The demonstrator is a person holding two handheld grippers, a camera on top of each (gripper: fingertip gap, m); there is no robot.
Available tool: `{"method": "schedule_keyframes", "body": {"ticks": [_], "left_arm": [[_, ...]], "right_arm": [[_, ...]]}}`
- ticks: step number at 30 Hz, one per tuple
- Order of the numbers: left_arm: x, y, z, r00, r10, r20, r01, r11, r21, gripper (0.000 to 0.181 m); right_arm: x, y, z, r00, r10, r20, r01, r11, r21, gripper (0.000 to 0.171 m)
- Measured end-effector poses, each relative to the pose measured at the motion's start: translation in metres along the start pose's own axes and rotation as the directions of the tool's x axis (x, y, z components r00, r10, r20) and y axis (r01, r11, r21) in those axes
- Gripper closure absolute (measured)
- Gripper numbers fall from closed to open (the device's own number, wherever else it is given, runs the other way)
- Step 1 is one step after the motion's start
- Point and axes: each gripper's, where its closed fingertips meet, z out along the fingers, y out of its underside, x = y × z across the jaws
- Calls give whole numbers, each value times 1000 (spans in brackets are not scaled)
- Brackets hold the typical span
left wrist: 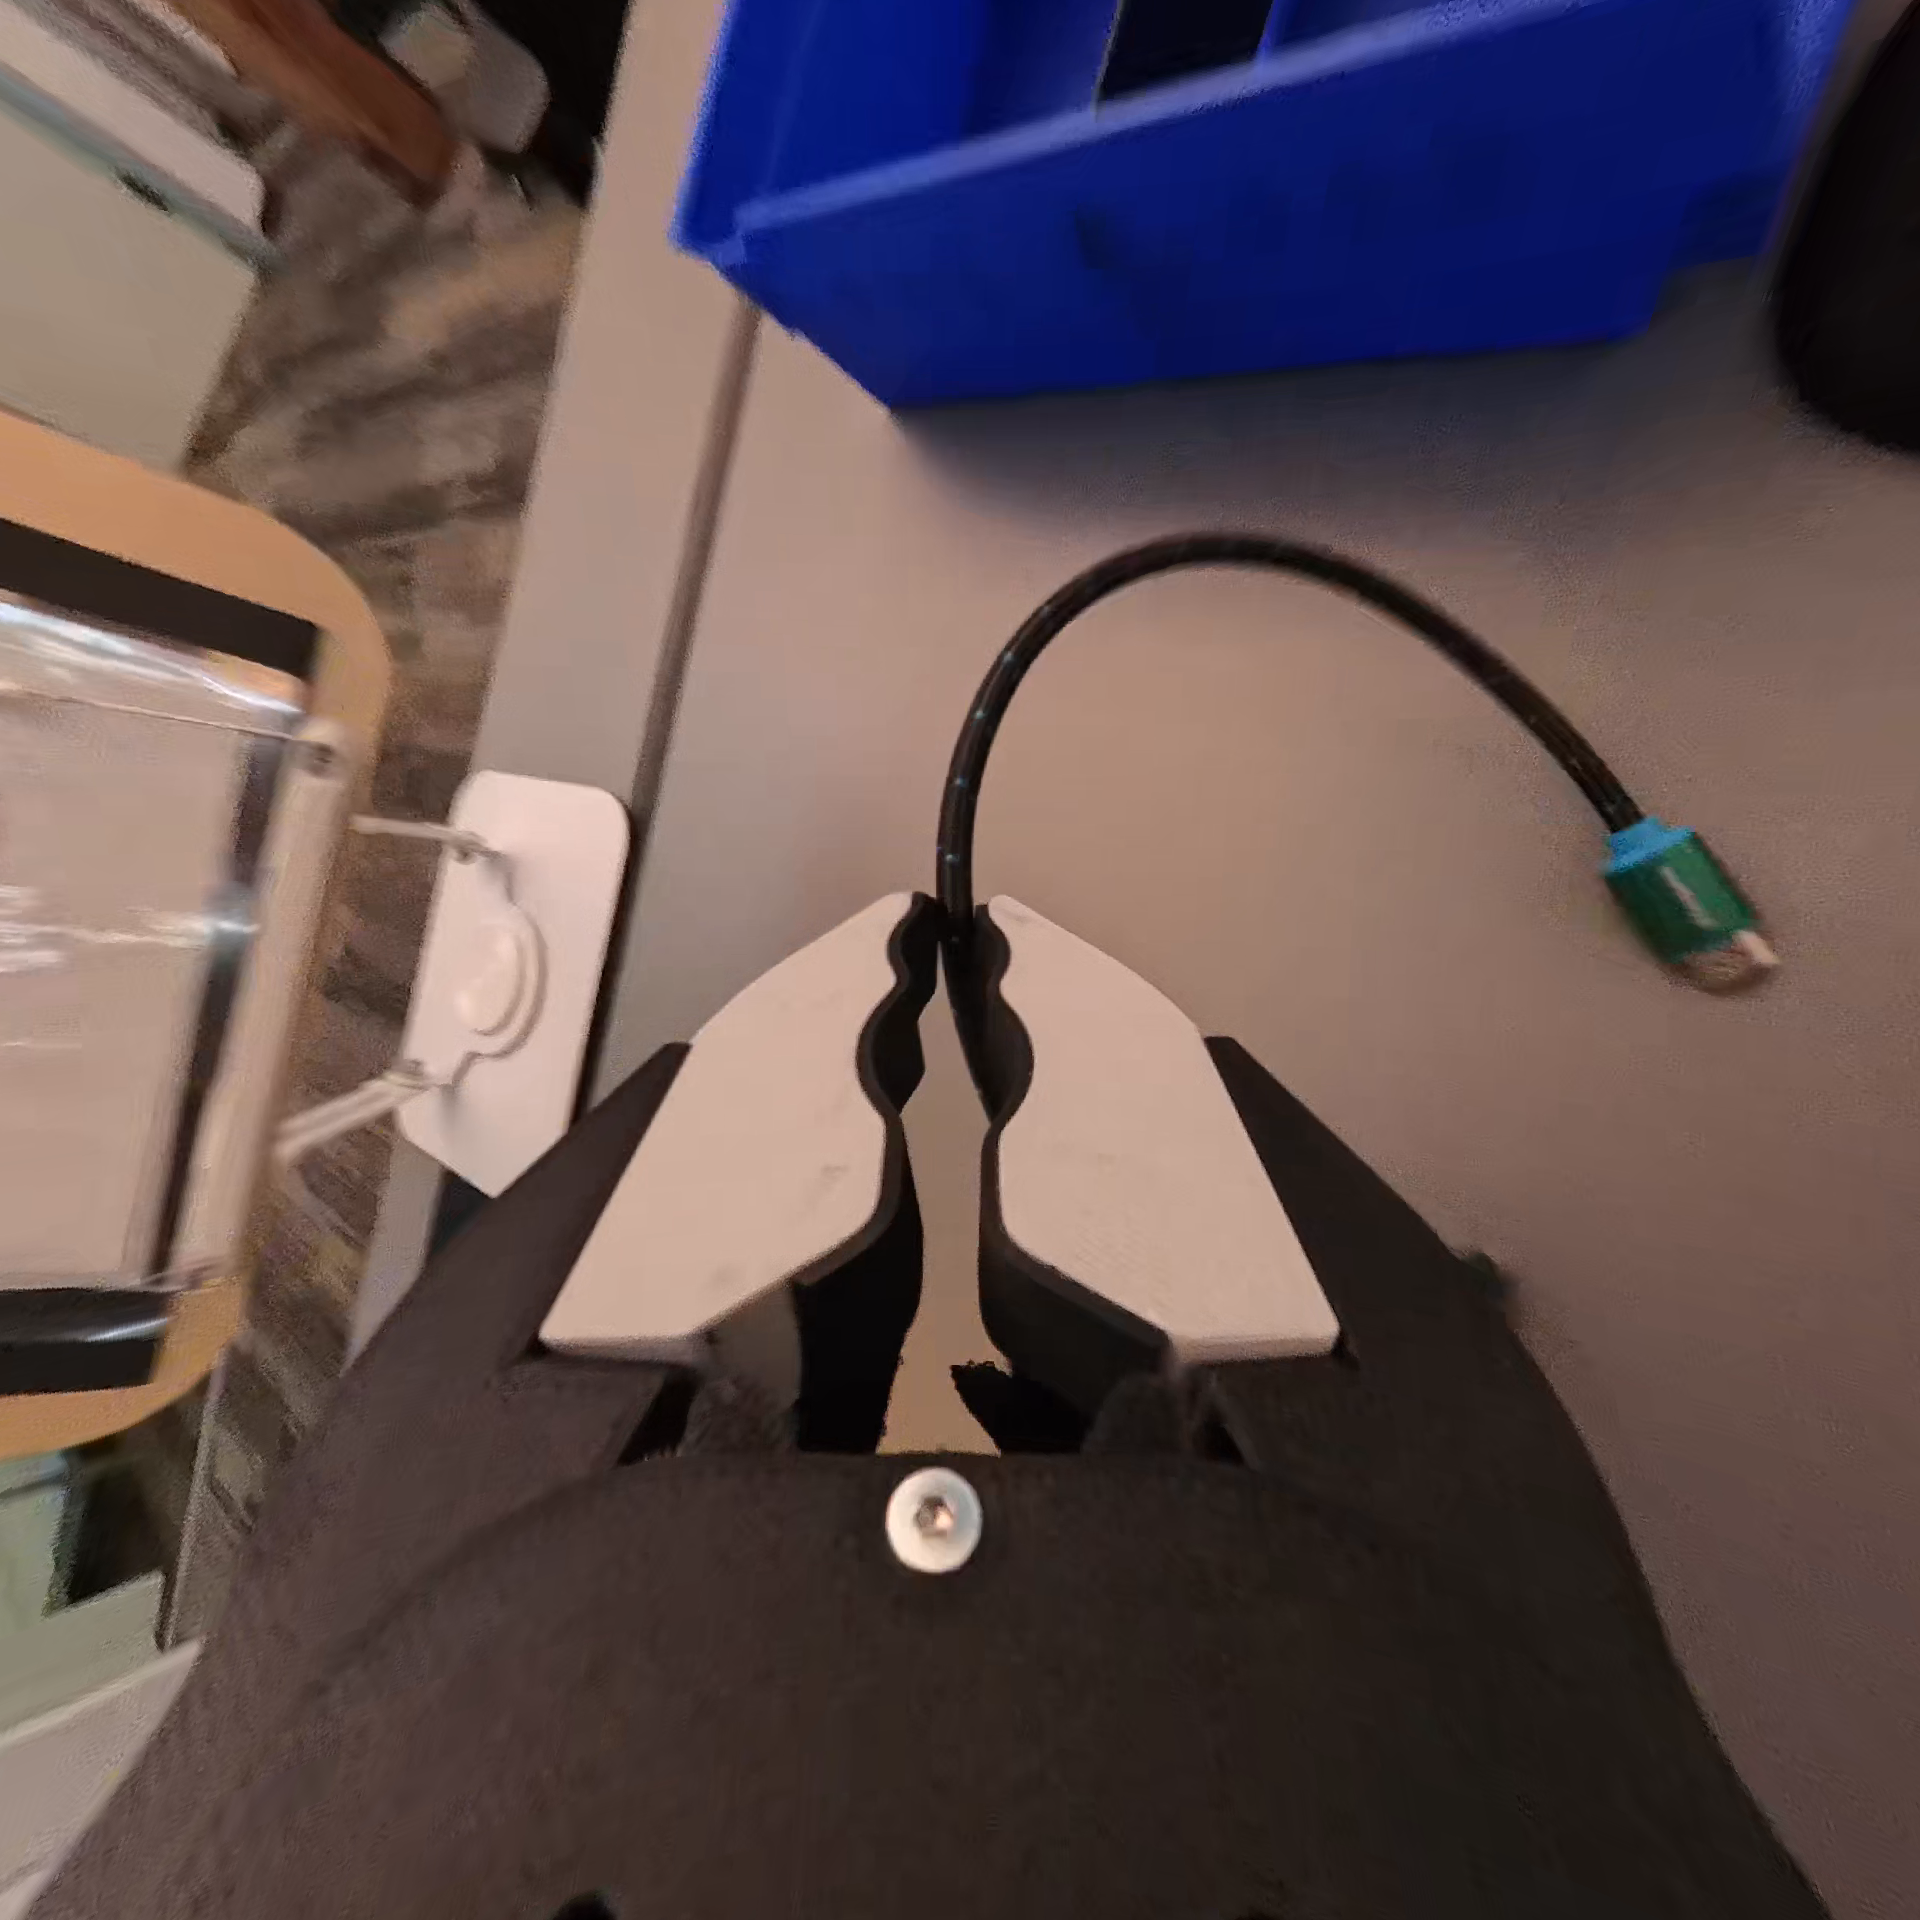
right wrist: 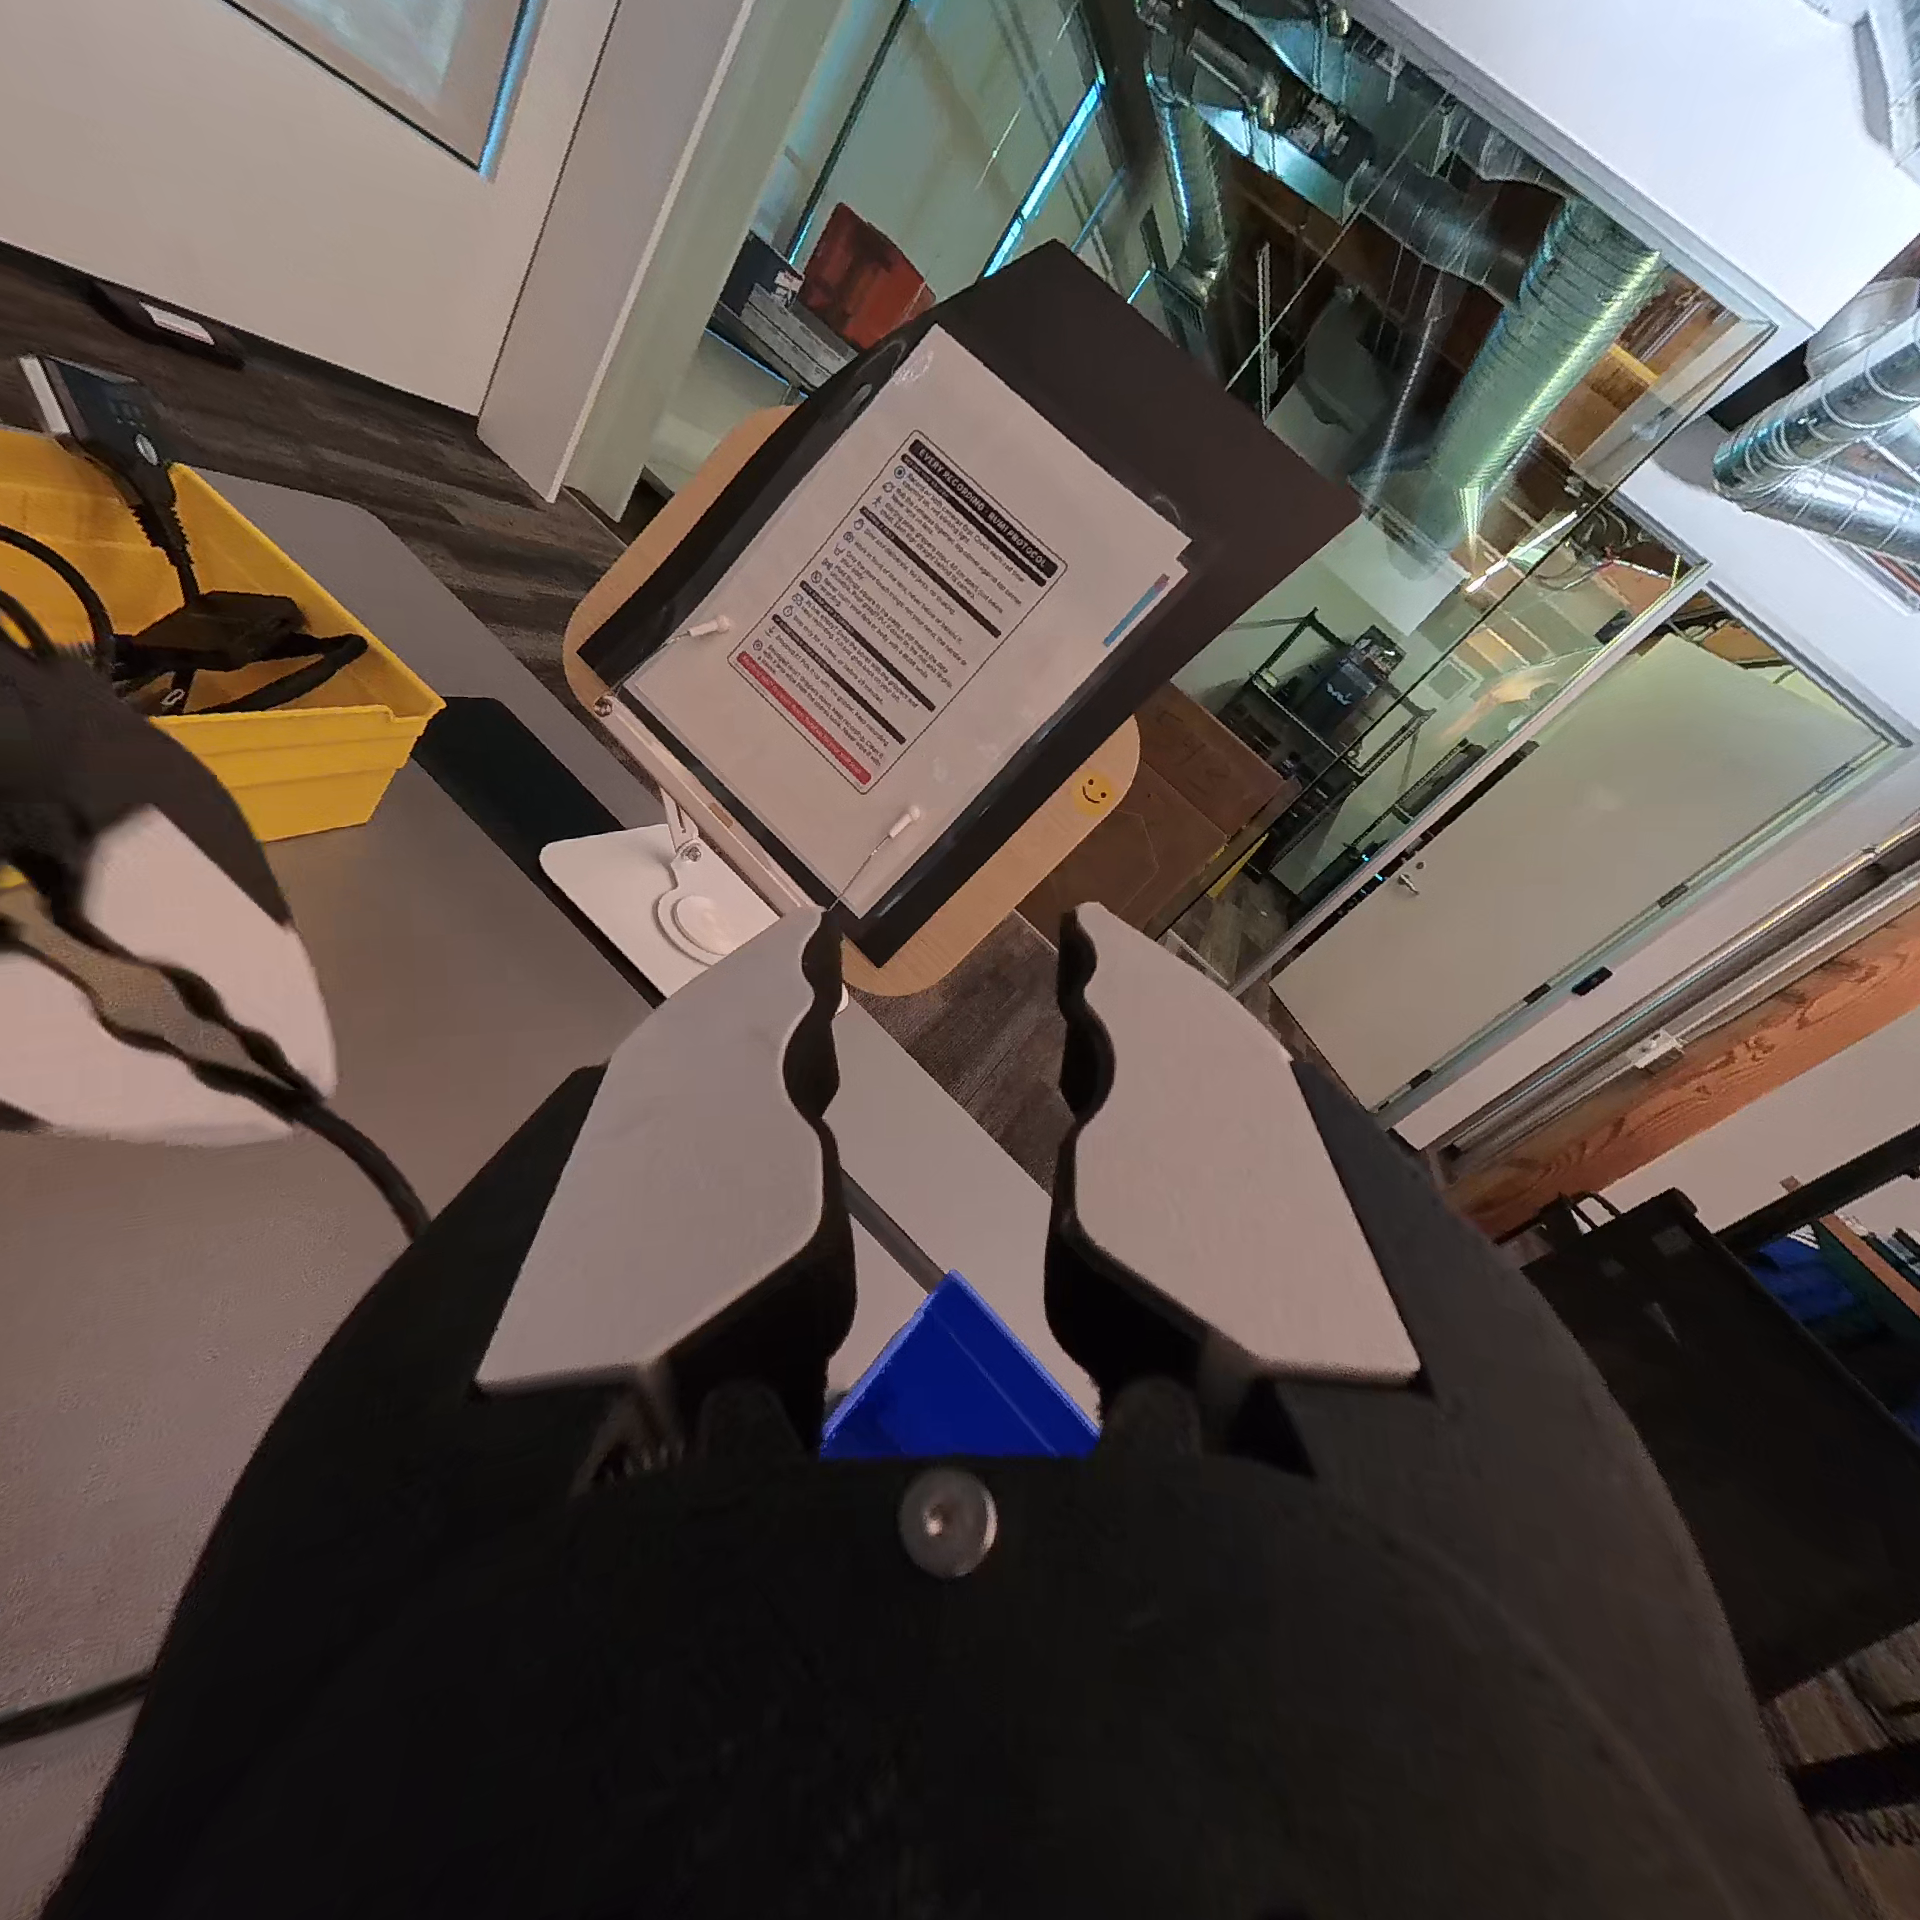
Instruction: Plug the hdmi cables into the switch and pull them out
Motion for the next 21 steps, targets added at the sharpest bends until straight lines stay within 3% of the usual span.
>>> {"method": "schedule_keyframes", "body": {"ticks": [1, 6, 11, 15, 17, 19, 21], "left_arm": [[2, 8, 18, 1000, -13, -8, 13, 999, -40, 176], [6, 39, 82, 987, -158, -19, 154, 981, -117, 176], [-6, 46, 99, 969, -237, 76, 242, 967, -77, 174], [-37, 24, 65, 925, -364, 109, 357, 931, 80, 167], [-59, 17, 36, 897, -429, 107, 413, 900, 139, 149], [-89, 28, 2, 864, -480, 148, 459, 875, 155, 137], [-128, 64, -37, 791, -558, 251, 535, 830, 159, 128]], "right_arm": [[0, 0, 0, 1000, -1, 2, 1, 1000, 0, 130], [0, 4, 3, 1000, -20, 9, 20, 1000, -16, 130], [7, 10, 2, 999, -46, -19, 45, 998, -46, 130], [14, 6, -3, 999, -24, -35, 24, 1000, -14, 129], [15, 4, -5, 999, -10, -34, 10, 1000, 5, 129], [15, 2, -7, 1000, -1, -30, 2, 1000, 14, 129], [15, 2, -7, 1000, -4, -31, 5, 1000, 11, 129]]}}
